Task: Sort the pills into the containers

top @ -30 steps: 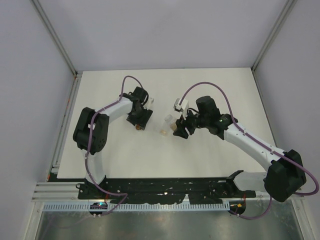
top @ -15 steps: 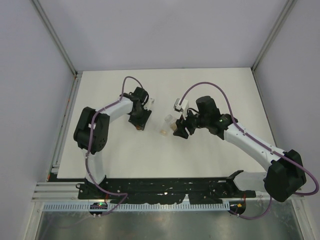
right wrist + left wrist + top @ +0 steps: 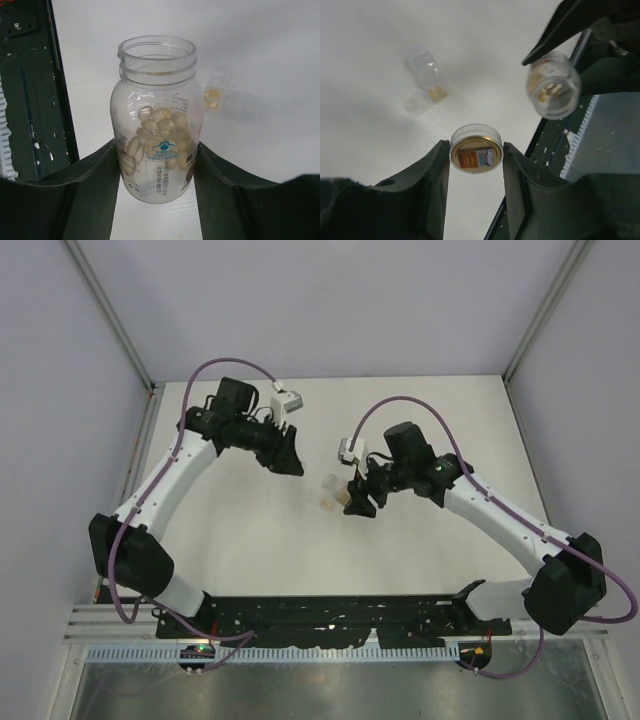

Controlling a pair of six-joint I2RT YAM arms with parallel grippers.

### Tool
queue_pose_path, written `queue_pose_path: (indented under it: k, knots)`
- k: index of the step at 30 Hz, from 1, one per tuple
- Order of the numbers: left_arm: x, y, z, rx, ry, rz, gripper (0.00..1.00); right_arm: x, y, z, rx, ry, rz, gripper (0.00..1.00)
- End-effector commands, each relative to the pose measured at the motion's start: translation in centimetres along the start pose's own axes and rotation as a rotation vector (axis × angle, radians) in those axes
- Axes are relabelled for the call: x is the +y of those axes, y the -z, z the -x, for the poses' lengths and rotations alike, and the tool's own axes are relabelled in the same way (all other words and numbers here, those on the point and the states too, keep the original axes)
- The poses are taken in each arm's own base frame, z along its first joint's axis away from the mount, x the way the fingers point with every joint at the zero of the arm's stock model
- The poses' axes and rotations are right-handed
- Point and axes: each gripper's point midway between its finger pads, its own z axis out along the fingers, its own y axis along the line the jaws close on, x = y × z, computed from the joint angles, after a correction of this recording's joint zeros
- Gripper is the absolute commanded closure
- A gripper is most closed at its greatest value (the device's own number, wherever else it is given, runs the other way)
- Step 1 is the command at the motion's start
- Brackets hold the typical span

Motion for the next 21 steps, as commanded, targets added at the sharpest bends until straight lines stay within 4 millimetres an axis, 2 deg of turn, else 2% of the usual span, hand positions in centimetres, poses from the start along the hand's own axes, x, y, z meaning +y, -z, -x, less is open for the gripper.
queue_pose_path:
  k: [1,3,8,14,21]
  knots:
    - [-7.5,2.3,1.1,-0.050,-0.020,-0.374,0.86,2.6,0.6,3.4,-0.046,0.110,0.101,0.95]
    - [-8.7,2.8,1.4,-0.057,-0.019,-0.443,0.88,3.5,0.9,4.3,-0.058,0.117,0.131,0.94]
    - [-9.8,3.2,1.3,-0.065,-0.024,-0.527,0.93,4.3,1.4,5.4,-0.063,0.144,0.148,0.94]
    - [-10.7,3.8,1.4,-0.074,-0.027,-0.572,0.94,4.8,1.1,5.2,-0.045,0.152,0.166,0.95]
    - [-10.6,3.7,1.4,-0.070,-0.020,-0.555,0.94,4.9,0.6,5.2,-0.032,0.155,0.171,0.95]
